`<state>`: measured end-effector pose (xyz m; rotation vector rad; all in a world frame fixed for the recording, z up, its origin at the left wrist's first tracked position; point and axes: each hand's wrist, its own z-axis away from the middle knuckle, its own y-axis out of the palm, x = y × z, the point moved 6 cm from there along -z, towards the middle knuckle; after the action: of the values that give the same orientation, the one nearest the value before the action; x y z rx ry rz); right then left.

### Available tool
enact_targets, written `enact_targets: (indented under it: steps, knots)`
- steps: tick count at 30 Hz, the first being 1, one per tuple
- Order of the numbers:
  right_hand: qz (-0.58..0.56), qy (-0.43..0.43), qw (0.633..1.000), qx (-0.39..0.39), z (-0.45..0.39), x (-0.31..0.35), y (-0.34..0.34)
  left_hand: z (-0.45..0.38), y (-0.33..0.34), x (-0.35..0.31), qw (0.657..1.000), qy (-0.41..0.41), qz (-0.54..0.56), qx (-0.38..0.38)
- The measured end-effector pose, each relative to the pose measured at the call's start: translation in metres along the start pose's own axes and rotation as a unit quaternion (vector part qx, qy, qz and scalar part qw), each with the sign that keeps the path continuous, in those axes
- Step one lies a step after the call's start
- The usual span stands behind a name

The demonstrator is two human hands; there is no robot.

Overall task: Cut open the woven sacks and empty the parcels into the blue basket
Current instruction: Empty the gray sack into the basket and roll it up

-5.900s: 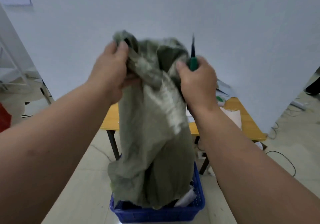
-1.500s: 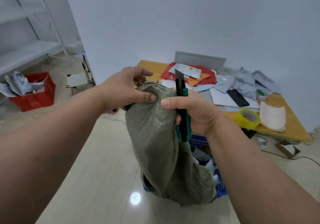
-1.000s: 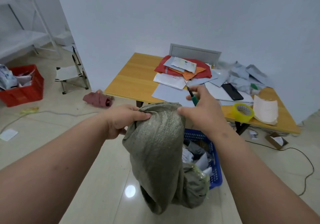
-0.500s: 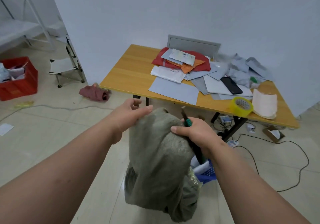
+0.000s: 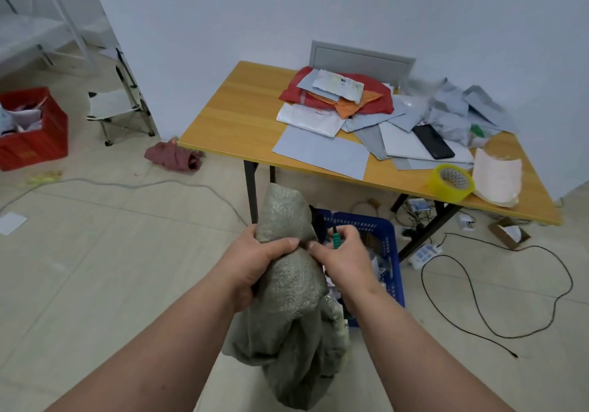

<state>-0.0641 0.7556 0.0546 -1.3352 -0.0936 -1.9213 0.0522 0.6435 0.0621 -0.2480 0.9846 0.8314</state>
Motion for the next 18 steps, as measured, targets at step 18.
enact_targets:
  steps: [18]
  knots:
    - [-0.413,0.130,0.871,0.233,0.002,-0.004,0.018,0.004,-0.001,-0.002,0.993,-0.081,-0.071,0.050]
